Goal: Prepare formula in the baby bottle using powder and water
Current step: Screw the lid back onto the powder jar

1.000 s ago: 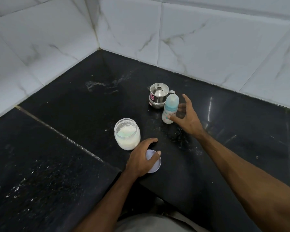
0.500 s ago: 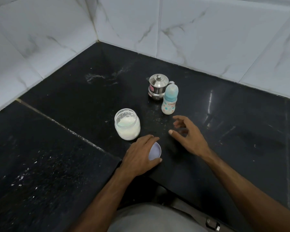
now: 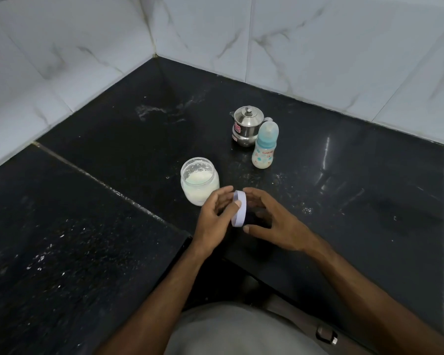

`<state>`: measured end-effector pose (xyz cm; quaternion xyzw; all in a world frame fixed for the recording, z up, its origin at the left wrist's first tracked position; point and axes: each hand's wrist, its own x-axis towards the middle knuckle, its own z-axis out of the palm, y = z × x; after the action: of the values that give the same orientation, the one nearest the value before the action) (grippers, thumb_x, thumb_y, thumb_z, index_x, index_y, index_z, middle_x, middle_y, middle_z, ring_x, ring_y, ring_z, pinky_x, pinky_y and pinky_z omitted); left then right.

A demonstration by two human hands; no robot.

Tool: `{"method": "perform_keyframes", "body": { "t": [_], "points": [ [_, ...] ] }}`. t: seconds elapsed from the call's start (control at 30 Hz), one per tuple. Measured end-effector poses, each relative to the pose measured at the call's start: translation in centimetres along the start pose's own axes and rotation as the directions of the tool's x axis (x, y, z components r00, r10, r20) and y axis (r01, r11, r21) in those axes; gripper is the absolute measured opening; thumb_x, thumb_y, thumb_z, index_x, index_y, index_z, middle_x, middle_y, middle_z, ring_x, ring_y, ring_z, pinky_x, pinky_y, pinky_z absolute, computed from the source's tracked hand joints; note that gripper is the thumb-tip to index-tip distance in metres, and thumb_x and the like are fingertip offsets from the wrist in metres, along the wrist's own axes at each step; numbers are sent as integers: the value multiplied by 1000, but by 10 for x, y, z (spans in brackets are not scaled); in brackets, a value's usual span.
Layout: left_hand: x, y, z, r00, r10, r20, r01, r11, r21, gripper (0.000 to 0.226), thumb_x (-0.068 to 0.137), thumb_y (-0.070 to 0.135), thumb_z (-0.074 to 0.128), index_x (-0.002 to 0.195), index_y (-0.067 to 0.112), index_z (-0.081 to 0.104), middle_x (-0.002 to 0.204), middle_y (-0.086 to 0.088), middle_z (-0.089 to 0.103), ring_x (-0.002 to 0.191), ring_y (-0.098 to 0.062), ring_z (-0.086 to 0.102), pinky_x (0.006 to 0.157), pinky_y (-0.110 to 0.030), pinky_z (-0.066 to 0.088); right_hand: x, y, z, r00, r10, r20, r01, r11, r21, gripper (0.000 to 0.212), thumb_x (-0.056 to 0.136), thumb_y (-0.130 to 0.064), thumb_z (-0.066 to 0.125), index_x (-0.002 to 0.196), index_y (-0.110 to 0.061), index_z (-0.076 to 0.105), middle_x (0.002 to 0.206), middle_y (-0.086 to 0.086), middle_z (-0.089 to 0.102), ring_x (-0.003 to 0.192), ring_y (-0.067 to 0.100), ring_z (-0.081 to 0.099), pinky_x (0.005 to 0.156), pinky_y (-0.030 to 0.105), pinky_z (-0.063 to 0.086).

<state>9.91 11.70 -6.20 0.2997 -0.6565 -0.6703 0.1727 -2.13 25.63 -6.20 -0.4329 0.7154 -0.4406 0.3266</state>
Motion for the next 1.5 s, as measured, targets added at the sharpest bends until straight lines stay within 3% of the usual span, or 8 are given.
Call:
{"method": "perform_keyframes", "body": {
  "t": [0.27,0.47,0.6,0.7,0.97,1.07,1.23,1.5],
  "points": [
    [-5,6,4,977,-201,66,211,908,-361,29,98,15,50,126,14,58,113,3,69,106,-11,66,87,-33,56,7,-13,6,997,-33,-64,31,999,-35,79,76,-34,81,141,-29,37,134,-9,49,122,7,53,94,27,53],
    [-15,-8,-20,997,-15,-82,10,997,-71,27,92,28,60,117,19,64,109,0,71,104,-12,66,85,-28,54,20,-25,-20,997,-29,-78,15,983,-183,80,73,-40,81,139,-34,36,135,-12,41,122,9,47,91,29,54],
    [-15,-13,-43,935,126,-331,-125,992,24,7,87,23,67,91,17,68,84,-4,70,81,-24,67,74,-30,52,41,-49,-33,994,-111,-8,101,927,-361,77,76,-38,80,139,-33,36,131,-17,38,117,3,44,93,22,47],
    [-10,-9,-60,887,228,-401,-177,971,162,15,83,21,72,94,19,63,82,1,66,79,-10,62,71,-24,48,65,-72,-37,987,-140,79,161,873,-460,77,76,-39,79,140,-30,36,134,-14,39,116,3,41,92,16,41],
    [19,2,-81,957,272,-99,-230,922,311,99,71,27,85,148,28,23,144,6,42,129,1,41,94,-1,33,128,-121,-20,952,-60,299,256,689,-678,78,77,-49,75,142,-32,36,139,-1,43,122,20,47,103,40,45],
    [27,13,-79,974,225,-34,-205,931,301,107,69,23,86,151,28,17,143,18,36,123,18,35,95,0,29,141,-131,-11,938,7,346,263,637,-724,79,77,-47,76,143,-32,36,140,1,43,124,22,47,104,42,44],
    [35,21,-76,985,173,-22,-156,931,329,113,69,27,86,152,27,8,156,2,26,133,-2,27,105,-23,27,149,-132,0,931,50,362,265,589,-763,80,78,-46,75,145,-29,35,140,3,43,125,24,46,105,41,43],
    [38,17,-80,986,167,-26,-151,938,312,111,70,26,86,152,24,11,145,9,35,125,1,31,101,-24,32,143,-129,5,945,16,328,265,551,-791,79,76,-53,72,143,-32,35,131,0,46,116,20,48,96,36,45]
  ]
}}
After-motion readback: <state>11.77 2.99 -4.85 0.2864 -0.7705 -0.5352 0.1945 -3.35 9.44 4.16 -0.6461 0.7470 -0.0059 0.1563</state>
